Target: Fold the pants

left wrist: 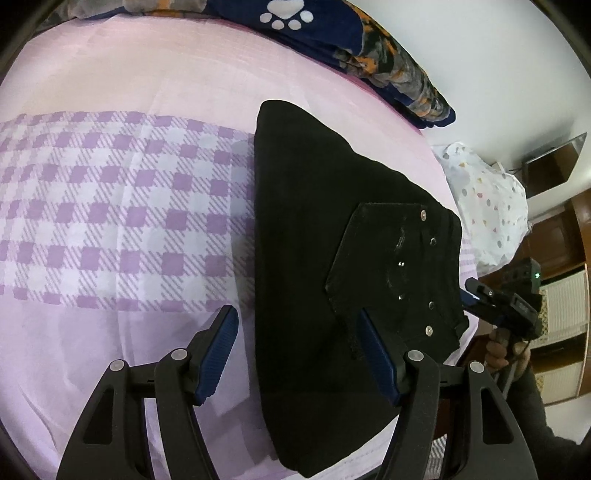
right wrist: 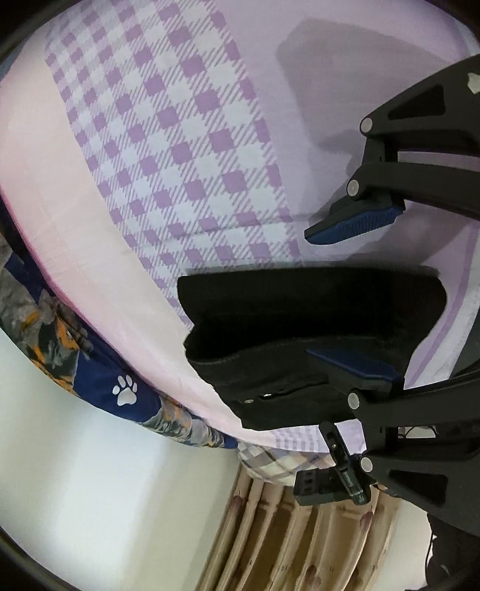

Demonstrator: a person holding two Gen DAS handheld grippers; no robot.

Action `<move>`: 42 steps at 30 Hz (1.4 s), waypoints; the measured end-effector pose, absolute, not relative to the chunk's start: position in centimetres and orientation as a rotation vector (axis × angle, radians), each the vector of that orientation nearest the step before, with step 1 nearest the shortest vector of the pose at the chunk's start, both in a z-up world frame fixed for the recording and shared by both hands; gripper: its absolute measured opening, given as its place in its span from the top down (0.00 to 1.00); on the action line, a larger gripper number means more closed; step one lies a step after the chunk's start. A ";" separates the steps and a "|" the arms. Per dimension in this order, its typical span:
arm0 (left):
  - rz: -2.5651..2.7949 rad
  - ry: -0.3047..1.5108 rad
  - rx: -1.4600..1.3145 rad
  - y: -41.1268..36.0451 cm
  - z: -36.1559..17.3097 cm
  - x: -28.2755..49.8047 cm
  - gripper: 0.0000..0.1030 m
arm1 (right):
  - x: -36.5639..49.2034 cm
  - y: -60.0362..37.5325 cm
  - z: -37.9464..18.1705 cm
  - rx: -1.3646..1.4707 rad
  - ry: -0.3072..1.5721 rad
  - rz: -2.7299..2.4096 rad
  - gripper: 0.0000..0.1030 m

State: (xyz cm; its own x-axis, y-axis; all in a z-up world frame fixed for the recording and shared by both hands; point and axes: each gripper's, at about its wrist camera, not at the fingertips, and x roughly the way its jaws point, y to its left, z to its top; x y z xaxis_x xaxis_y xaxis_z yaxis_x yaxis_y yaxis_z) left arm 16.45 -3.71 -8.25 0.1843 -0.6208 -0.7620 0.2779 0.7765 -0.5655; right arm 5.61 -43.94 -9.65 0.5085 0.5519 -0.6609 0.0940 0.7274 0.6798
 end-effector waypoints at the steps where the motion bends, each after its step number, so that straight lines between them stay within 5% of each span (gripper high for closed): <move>1: -0.651 1.233 -0.331 -3.9 -8.2 16.5 0.35 | 5.8 -44.0 -9.9 0.729 1.021 0.316 0.46; 13: -0.673 1.202 -0.270 -6.2 -8.1 17.2 0.35 | 8.8 -42.3 -11.0 0.701 1.053 0.546 0.47; 20: -0.640 1.164 -0.188 -7.6 -7.8 17.1 0.36 | 8.9 -42.1 -12.0 0.730 1.046 0.485 0.71; 25: -0.582 1.151 -0.147 -7.8 -7.5 16.8 0.60 | 8.2 -41.3 -11.4 0.708 1.029 0.389 0.76; 31: -0.542 1.132 -0.095 -8.4 -6.7 16.2 0.78 | 7.8 -39.1 -9.8 0.597 1.019 0.227 0.78; 42: -0.539 1.071 -0.064 -8.1 -4.4 15.1 0.89 | 7.4 -36.4 -6.2 0.586 0.947 0.153 0.85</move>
State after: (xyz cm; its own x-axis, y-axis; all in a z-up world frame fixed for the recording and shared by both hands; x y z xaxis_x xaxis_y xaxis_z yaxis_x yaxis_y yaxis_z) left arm 15.12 -8.13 -4.44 0.3638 -0.4493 -0.8160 0.3882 0.8694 -0.3056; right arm 7.39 -36.39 -6.24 0.5860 0.3721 -0.7198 0.1267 0.8353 0.5349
